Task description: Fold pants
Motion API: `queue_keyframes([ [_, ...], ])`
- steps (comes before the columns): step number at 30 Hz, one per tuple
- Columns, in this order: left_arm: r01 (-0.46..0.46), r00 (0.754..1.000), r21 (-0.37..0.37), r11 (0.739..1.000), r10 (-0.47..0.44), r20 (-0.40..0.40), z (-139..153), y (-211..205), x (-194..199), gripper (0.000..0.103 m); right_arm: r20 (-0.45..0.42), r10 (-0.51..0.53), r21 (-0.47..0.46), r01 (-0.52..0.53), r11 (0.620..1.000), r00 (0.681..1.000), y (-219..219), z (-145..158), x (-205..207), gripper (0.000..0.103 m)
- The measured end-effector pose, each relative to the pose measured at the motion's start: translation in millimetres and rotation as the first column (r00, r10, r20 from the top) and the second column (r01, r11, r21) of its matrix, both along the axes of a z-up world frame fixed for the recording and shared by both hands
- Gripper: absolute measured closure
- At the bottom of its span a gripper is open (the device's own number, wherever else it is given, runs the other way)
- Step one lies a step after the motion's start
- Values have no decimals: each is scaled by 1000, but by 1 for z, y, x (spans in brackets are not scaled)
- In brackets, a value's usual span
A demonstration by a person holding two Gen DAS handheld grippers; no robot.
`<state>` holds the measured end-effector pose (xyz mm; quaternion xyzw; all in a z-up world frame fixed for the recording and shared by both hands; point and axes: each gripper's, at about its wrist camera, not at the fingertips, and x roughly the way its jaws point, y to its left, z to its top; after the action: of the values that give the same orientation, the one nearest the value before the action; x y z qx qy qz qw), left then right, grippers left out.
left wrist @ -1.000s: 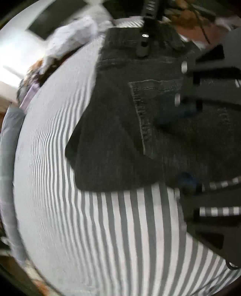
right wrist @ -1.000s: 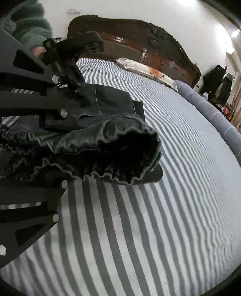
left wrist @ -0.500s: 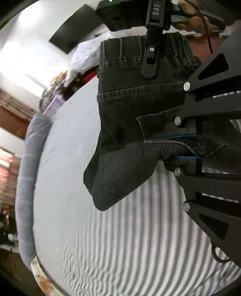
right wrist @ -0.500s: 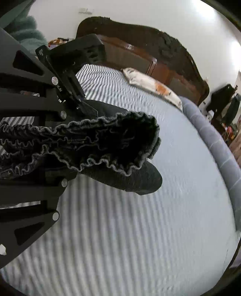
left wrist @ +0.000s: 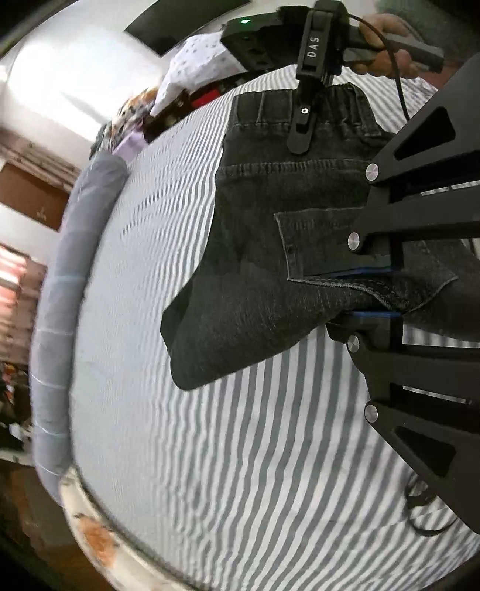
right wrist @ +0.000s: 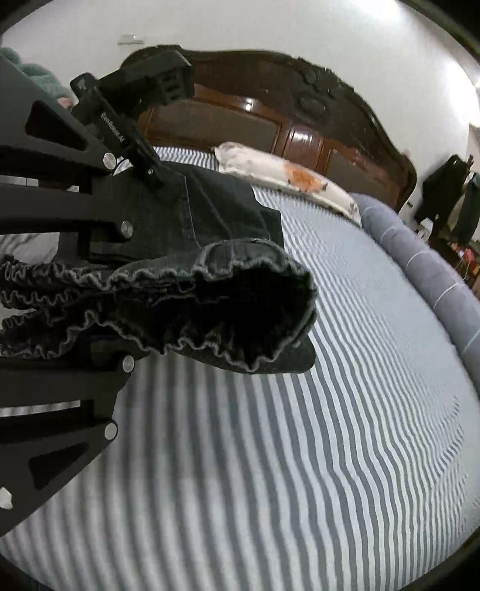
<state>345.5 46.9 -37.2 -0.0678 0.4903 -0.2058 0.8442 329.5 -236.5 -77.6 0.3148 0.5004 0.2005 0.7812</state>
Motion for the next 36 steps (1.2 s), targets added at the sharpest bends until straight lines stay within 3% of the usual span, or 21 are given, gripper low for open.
queue_keyframes([
  [3,-10,999,17,1000,11,-53,-22,8,18,87,-31,5,-40,-6,999,999,7,-17,18,77],
  [5,-11,997,60,998,16,-81,-38,10,24,83,-41,0,-127,-5,992,999,11,-25,22,69],
  [7,-13,997,106,994,21,-80,-49,11,19,74,-38,1,-182,-8,983,999,13,-30,21,60],
  [9,-6,998,184,983,18,-65,-54,10,11,58,-34,-8,-234,0,972,999,13,-32,15,46],
  [11,20,999,211,977,-9,-50,-57,12,-4,52,-29,-19,-260,11,966,999,7,-35,5,38],
  [16,24,1000,235,972,-22,-11,-69,21,-42,42,-3,-58,-299,54,953,998,-9,-42,-35,29],
  [20,-34,999,226,974,34,4,-80,35,-60,36,-1,-99,-321,93,942,995,-13,-48,-56,24],
  [23,-77,997,255,964,75,14,-73,32,-68,36,-12,-117,-359,105,927,993,-7,-43,-60,24],
  [28,-101,993,302,948,79,83,-37,21,-94,36,88,-132,-461,158,873,987,17,0,-78,23],
  [31,-127,989,305,944,98,109,-15,22,-112,31,138,-120,-501,174,848,983,31,27,-95,19],
  [36,-173,980,306,936,132,150,18,25,-156,24,199,-89,-604,194,773,976,63,64,-129,10],
])
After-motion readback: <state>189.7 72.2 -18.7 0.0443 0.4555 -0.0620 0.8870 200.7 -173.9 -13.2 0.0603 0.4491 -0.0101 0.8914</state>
